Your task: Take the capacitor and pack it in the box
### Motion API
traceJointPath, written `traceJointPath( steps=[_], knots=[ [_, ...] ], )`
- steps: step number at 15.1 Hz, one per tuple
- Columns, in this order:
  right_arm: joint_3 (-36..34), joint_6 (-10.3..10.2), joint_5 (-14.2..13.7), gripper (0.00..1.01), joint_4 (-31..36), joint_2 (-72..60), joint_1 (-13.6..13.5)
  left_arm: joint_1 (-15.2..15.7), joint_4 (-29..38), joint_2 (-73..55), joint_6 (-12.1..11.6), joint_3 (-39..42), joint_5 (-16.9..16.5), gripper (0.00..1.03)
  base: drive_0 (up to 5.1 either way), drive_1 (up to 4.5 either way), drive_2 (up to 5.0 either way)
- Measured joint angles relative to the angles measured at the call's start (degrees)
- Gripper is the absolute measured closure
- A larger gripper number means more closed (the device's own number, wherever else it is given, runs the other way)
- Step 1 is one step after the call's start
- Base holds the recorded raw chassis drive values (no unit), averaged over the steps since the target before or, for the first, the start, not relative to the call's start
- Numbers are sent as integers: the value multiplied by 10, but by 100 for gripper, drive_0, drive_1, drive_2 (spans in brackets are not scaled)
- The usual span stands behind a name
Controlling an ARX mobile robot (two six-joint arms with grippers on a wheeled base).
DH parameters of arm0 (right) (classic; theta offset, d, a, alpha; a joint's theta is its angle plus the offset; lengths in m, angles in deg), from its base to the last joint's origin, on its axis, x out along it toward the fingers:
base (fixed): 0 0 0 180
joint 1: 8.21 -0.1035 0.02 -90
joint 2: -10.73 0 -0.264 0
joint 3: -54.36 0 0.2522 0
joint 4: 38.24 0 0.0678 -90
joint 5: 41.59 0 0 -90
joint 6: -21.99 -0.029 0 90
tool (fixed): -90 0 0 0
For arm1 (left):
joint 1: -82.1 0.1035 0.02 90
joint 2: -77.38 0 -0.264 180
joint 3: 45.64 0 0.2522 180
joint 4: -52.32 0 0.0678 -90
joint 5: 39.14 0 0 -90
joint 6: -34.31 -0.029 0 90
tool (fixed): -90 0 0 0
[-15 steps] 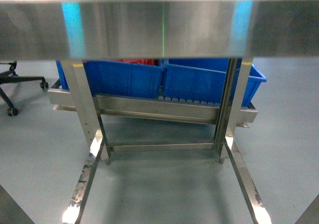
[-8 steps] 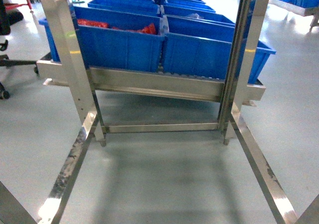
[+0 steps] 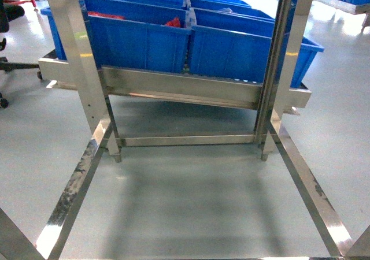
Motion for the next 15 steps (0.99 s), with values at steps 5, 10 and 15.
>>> traceJointPath(
  steps=[5,10,15],
  knots=[
    [0,0,0,3,-1,0,0,0,1,0,0,0,0,59,-394,202,202],
    [0,0,0,3,0,0,0,0,0,0,0,0,0,59,-491,255,255],
    [0,0,0,3,1,0,0,0,1,0,0,0,0,59,-491,254,254]
  ],
)
